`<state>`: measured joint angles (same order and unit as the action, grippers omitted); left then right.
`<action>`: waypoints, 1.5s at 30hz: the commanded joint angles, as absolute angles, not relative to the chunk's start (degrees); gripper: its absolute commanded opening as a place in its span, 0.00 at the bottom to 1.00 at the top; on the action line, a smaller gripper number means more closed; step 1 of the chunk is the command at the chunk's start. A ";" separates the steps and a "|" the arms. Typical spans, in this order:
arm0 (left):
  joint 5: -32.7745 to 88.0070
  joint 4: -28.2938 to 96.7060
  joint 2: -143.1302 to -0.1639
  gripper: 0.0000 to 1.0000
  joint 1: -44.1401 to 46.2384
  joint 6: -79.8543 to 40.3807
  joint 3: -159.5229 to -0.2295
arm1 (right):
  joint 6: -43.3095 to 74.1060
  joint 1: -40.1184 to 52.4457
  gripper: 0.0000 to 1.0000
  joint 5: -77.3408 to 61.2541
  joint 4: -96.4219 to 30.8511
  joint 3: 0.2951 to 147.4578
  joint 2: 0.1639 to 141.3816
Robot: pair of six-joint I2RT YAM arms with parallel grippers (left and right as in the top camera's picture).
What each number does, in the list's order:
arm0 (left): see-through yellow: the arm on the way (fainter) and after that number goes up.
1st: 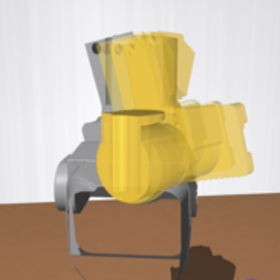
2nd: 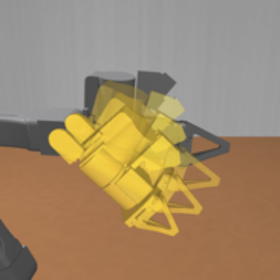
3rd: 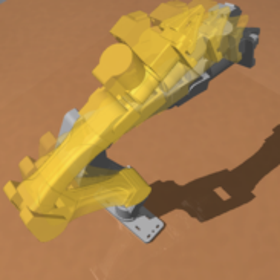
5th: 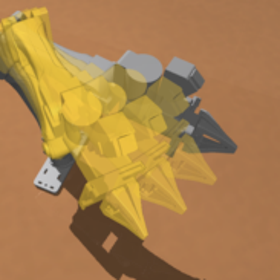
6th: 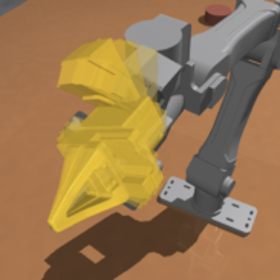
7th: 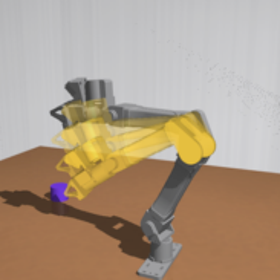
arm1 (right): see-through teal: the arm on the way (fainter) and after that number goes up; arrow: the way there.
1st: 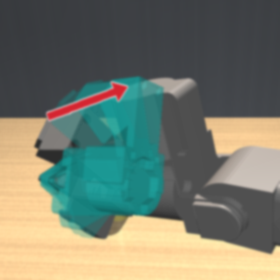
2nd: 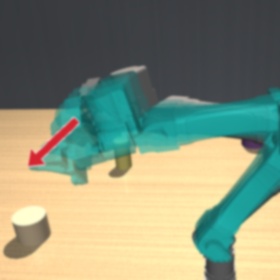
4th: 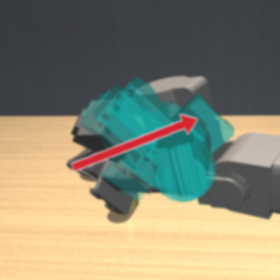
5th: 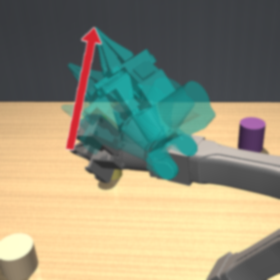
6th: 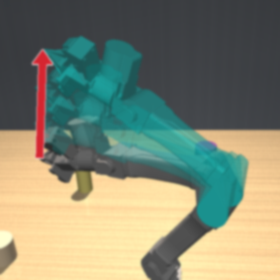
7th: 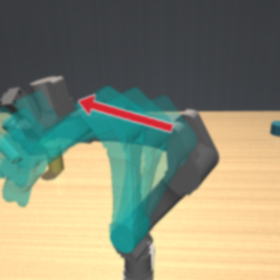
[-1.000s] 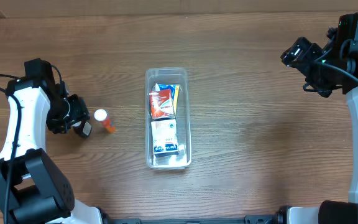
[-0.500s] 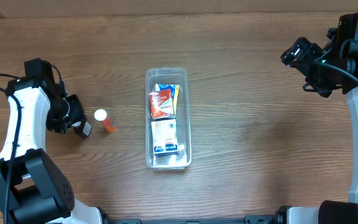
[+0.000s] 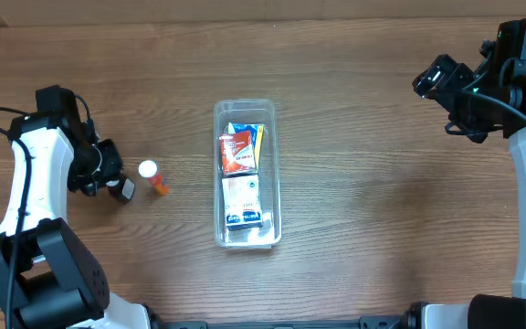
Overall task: Pack container
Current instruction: 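Carry the dark bottle over the container and lower it in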
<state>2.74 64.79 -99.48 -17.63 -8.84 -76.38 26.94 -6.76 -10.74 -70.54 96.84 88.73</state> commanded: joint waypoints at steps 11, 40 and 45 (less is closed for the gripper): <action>4.95 89.93 -99.53 0.09 -10.07 -7.27 -124.11 | 26.98 -6.83 1.00 -11.22 -70.39 97.36 88.62; 0.93 68.93 -113.08 0.09 30.85 -32.86 -108.75 | 27.00 -6.83 1.00 -11.22 -70.39 97.36 88.62; 1.10 69.21 -113.03 0.09 30.83 -32.95 -108.77 | 27.00 -6.83 1.00 -11.22 -70.39 97.36 88.62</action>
<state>1.85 69.36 -113.34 30.68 -31.40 -108.55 26.96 -6.74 -10.74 -70.57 96.84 88.73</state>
